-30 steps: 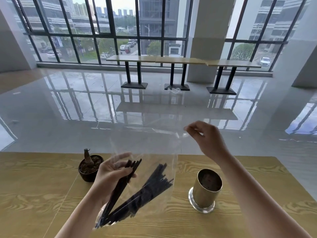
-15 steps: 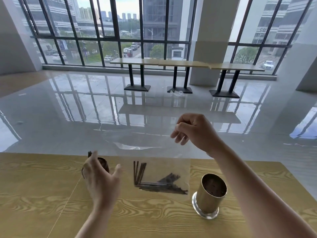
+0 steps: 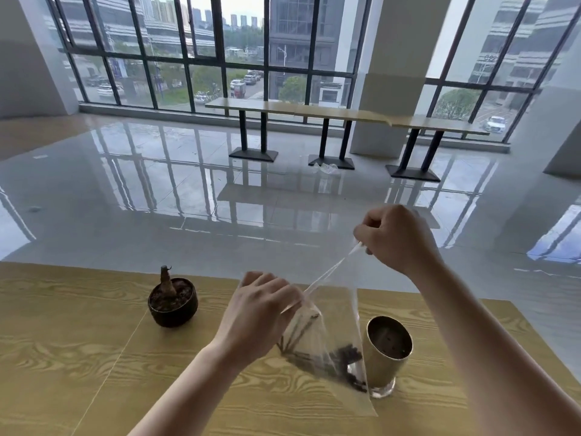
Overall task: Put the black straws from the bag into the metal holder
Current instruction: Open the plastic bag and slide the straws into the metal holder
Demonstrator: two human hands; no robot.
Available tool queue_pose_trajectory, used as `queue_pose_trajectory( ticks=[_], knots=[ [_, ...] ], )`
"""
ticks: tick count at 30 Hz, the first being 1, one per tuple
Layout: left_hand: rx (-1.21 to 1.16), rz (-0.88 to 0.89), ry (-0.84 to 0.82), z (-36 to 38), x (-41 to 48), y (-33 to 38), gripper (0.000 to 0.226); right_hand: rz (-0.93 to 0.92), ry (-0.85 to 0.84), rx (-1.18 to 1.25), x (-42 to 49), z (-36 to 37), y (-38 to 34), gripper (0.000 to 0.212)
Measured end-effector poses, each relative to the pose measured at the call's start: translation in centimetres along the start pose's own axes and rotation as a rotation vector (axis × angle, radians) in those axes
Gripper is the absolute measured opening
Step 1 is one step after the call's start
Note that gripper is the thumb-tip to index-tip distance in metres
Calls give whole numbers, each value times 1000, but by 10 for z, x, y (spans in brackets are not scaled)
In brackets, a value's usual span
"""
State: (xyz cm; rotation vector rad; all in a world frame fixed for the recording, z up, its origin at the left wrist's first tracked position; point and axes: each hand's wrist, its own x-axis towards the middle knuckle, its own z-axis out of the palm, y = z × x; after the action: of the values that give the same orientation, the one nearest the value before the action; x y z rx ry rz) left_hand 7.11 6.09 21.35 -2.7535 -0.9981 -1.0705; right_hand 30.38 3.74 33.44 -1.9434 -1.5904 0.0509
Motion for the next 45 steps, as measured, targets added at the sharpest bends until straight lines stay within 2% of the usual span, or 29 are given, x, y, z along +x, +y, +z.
queue_pose_trajectory(
  ticks=[2,3,6,9,10,12,14,16,19,22,25,28,31,33,34,37,38,42,45],
  knots=[
    [-7,-15,-48,-8,2,2,3,46,-83,-12,-2,-1,3,5],
    [-3,-16,-74,-12,6,4,5,61,-134,22,-2,0,4,11],
    [14,31,-126,-20,17,6,6,26,-225,153,0,1,2,46],
    [13,55,-166,-28,21,11,5,-43,-300,0,6,10,-1,73],
    [13,59,-175,-30,22,11,5,-41,-335,-67,9,15,-1,73],
    [12,56,-184,-34,21,10,8,4,-363,-103,13,26,5,50],
    [7,39,-179,-37,20,7,9,36,-259,-73,18,32,15,28],
    [4,4,-138,-38,20,2,7,49,-112,119,21,33,27,26],
    [-64,-125,-96,-36,21,-4,7,39,29,718,6,31,40,34],
    [-141,-217,-40,-36,25,-9,6,35,59,901,-39,48,71,50],
    [-188,-281,51,-39,30,-11,10,77,-151,972,-106,82,116,80],
    [-198,-347,127,-44,37,-10,11,208,-313,1012,-161,120,138,111],
    [-193,-399,136,-49,45,-9,10,307,-398,989,-182,153,135,126],
    [-168,-412,123,-51,48,-8,11,315,-430,962,-178,168,126,116],
    [-158,-417,117,-52,49,-9,11,316,-410,955,-174,173,121,101],
    [-132,-439,120,-58,47,-16,12,362,-196,952,-151,177,110,25],
    [-123,-443,129,-61,46,-21,13,356,-153,921,-142,174,108,14],
    [-75,-458,231,-72,36,-48,12,224,-95,826,-115,142,98,12],
    [-190,-595,298,-72,26,-70,8,133,43,810,-94,114,86,10]
  ],
)
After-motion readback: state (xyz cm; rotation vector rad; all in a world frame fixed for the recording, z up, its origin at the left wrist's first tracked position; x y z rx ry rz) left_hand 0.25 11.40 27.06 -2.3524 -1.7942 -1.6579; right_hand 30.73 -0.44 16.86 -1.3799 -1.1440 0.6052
